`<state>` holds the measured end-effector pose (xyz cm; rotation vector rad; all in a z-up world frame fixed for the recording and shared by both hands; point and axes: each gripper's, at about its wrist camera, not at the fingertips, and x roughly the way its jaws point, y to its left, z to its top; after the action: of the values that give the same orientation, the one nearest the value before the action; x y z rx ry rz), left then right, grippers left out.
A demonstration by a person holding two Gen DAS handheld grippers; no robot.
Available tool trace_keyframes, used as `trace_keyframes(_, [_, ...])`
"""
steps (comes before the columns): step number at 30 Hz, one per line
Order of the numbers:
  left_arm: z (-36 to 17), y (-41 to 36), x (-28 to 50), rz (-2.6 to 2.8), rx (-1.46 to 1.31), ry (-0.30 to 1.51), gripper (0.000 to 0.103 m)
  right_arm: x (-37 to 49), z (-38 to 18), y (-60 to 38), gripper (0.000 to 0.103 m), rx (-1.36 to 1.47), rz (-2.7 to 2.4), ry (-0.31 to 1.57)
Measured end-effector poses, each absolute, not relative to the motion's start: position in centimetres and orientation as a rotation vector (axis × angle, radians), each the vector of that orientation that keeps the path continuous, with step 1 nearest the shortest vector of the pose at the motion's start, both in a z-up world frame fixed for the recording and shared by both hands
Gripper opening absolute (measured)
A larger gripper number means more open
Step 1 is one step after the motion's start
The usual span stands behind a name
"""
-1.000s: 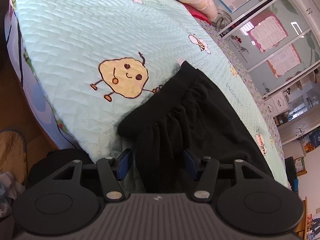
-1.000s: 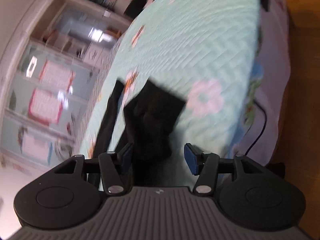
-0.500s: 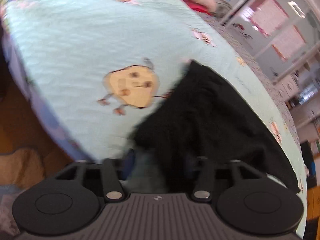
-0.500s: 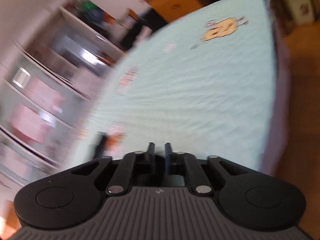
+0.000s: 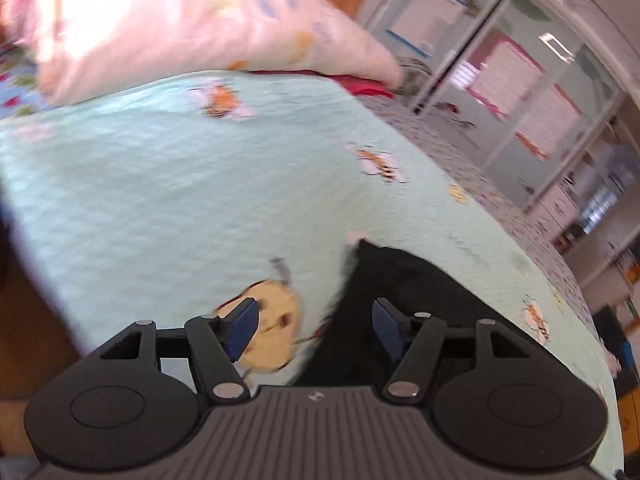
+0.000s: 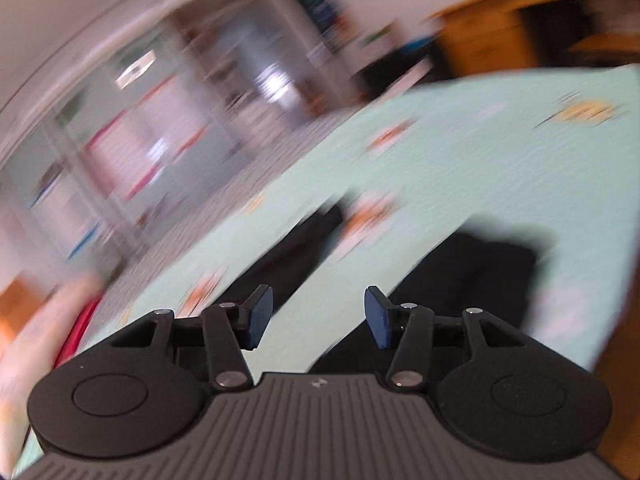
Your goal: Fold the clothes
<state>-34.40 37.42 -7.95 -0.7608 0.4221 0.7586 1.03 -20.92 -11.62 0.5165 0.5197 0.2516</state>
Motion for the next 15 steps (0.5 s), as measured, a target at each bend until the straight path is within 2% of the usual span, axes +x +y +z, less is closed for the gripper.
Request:
trace_keyframes(5, [-9.8, 41.3, -24.6, 0.677, -0.681, 0.544, 0.066, -1.5, -14.3, -12.8, 0.052, 0.393, 0.381, 0.659])
trace_keyframes(8, [-12.0, 44.3, -19.1, 0.688, -0.672, 0.666, 0.066, -1.4, -14.7, -12.2, 0.052, 0.38, 0.371, 0.673])
trace_keyframes(13, [-15.4, 47.9, -15.4, 0.642, -0.759, 0.719, 0.063, -1.1, -15.5, -11.1, 0.052, 0.358, 0.354, 0.697])
trace_keyframes(14, [-15.1, 48.0, -15.3, 0.635, -0.754, 0.701, 0.048, -1.1, -15.7, -10.9, 0.052, 0.354, 0.351, 0.702])
trace_keyframes(15, [-14.9, 48.1, -15.2, 0.628, -0.748, 0.683, 0.041, -1.0, -15.8, -10.7, 0.052, 0.35, 0.348, 0.706])
